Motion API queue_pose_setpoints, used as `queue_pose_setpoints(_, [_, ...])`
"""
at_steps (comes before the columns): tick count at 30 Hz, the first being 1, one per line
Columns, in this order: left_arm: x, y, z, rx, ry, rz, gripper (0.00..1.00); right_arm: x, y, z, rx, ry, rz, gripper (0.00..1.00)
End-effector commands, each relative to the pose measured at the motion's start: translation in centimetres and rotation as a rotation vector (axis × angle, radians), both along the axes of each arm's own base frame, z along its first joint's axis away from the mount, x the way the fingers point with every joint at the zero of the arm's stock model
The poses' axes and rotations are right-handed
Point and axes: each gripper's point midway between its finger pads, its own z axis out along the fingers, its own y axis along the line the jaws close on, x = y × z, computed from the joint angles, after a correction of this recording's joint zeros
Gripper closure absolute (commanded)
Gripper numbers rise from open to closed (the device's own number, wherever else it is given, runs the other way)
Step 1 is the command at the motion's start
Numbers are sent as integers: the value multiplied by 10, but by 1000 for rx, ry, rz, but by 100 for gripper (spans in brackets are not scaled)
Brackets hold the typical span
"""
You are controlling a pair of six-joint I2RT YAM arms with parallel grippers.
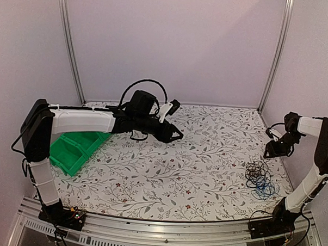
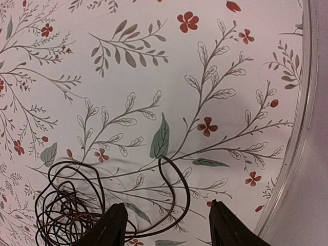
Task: Untangle the cables
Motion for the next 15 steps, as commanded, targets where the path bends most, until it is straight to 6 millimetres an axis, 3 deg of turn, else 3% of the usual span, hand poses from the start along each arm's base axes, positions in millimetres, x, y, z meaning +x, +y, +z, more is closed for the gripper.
queue_pose_setpoints(1, [-8, -4, 4, -16, 19, -23, 46, -12, 2, -19, 50, 88, -47, 44])
queue_pose_setpoints(3, [-7, -4, 4, -12, 20, -18, 46, -13, 4, -24, 78, 107, -61, 52])
queue_pose_setpoints(7, [-7, -2, 1, -2, 19, -11, 46, -6, 19, -16, 183, 102, -46, 83])
queue_pose_setpoints(10, [-6, -1, -1, 3, 16, -6, 47, 8, 32, 10, 249, 44, -11, 96])
queue_pose_setpoints(15, [-3, -1, 1, -7, -1, 4, 47, 27, 88, 71, 308, -76, 226, 100])
